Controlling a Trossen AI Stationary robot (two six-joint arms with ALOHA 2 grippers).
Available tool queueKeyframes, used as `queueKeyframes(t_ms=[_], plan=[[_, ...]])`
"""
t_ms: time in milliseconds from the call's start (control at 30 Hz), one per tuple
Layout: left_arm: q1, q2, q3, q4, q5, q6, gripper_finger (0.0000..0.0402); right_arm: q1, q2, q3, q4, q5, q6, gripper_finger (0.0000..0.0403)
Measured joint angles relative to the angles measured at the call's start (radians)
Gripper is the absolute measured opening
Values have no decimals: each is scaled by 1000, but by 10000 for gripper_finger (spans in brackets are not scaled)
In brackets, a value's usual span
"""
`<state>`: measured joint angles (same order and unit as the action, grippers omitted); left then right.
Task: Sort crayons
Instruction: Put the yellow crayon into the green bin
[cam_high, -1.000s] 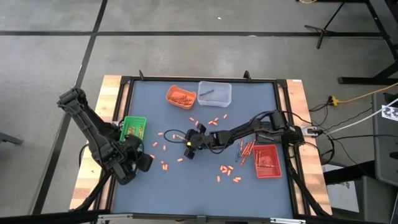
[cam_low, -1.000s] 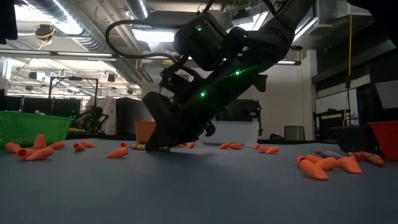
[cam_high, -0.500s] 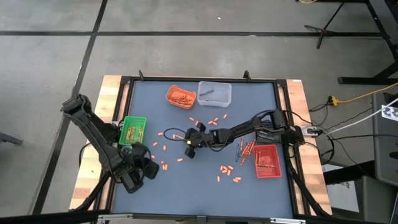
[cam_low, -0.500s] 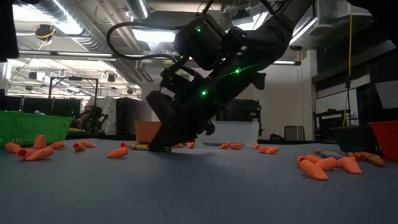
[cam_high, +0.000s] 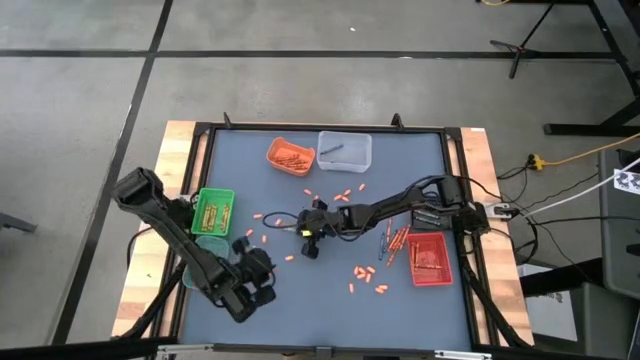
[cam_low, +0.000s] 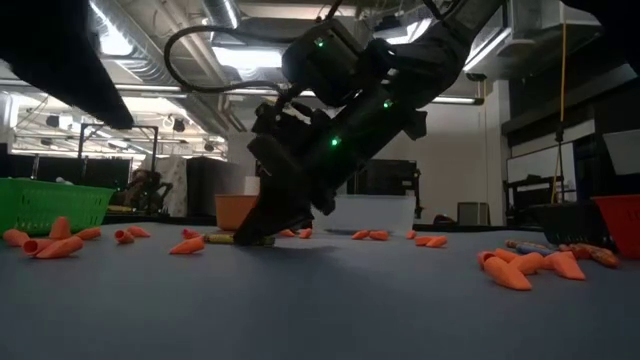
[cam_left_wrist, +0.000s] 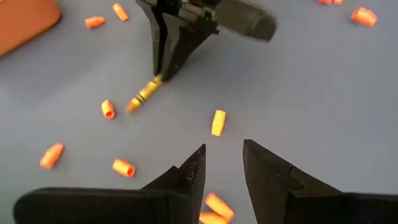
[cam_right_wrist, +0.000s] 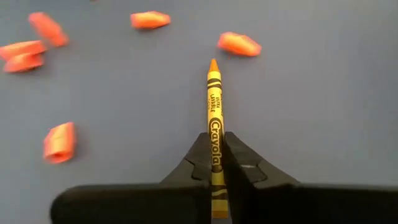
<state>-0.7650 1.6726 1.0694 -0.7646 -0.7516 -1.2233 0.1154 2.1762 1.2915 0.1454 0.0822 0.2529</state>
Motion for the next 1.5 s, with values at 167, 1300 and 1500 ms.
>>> queueKeyframes(t_ms=[167,1300,1500], plan=[[53,49,0,42,-4,112,92,3,-10,-1,0,-113,0,22],[184,65,0,154,253,293,92,2,-16,3,199,-540,3,18],[184,65,0,153,252,293,92,1,-16,3,216,-555,3,18]])
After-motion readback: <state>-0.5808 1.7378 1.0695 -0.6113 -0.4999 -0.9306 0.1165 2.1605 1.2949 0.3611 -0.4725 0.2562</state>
